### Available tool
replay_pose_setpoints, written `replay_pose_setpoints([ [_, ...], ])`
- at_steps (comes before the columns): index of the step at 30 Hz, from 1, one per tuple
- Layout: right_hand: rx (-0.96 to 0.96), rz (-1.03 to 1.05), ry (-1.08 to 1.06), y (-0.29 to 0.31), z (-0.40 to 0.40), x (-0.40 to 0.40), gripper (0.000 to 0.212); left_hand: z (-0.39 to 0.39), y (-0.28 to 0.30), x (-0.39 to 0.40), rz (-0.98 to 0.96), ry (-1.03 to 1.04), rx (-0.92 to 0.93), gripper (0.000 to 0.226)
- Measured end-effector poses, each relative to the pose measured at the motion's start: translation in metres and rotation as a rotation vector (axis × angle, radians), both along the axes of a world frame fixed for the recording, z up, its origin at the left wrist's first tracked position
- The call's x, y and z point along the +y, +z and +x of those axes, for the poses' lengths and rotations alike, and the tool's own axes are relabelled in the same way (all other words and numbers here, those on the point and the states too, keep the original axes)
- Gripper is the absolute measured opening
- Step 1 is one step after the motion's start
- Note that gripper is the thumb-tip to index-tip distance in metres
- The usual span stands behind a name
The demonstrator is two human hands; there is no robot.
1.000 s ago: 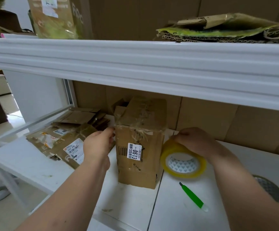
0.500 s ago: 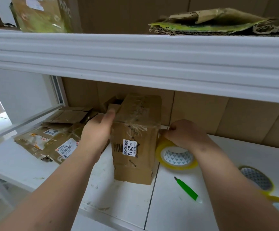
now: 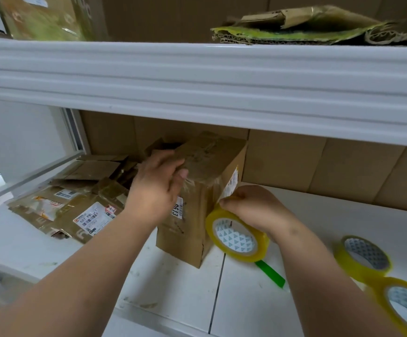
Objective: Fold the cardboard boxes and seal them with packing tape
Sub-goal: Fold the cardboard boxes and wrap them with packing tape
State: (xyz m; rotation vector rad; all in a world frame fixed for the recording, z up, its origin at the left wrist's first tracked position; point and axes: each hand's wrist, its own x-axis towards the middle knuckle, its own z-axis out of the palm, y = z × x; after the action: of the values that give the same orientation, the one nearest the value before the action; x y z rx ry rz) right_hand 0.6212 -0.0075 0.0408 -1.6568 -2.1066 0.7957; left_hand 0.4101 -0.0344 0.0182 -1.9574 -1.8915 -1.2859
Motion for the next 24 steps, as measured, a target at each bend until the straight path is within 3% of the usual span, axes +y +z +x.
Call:
replay_pose_setpoints([
  [3,0.011,0.02,-0.028,-0.003,-0.002,-0.005,0.037,0.013,-0.008,-0.001,-0.075,0.013,0.053,0.098],
  [6,0.012,0.026,-0.008,-0.005,-0.003,-0.009,0.037,0.018,-0.01,0.002,-0.139,0.08,0.059,0.114],
  [9,0.252,-0.107,-0.011,-0.004,0.008,-0.011,0.018,0.018,-0.007,0.004,-0.207,0.147,0.108,0.125],
  [15,0.695,-0.364,0.006,-0.014,0.025,-0.014,0.029,0.015,0.003,0.0,-0.146,0.019,0.218,0.088],
  [19,0.825,-0.344,0.034,-0.027,0.012,-0.022,0.023,0.016,0.014,0.009,-0.268,0.013,0.163,0.084],
  [22,0.939,-0.342,0.081,-0.037,0.007,-0.028,0.019,0.019,0.012,0.011,-0.208,0.013,0.153,0.073],
  [24,0.994,-0.351,0.134,-0.042,0.009,-0.031,0.029,0.017,0.016,0.014,-0.231,0.008,0.155,0.064],
])
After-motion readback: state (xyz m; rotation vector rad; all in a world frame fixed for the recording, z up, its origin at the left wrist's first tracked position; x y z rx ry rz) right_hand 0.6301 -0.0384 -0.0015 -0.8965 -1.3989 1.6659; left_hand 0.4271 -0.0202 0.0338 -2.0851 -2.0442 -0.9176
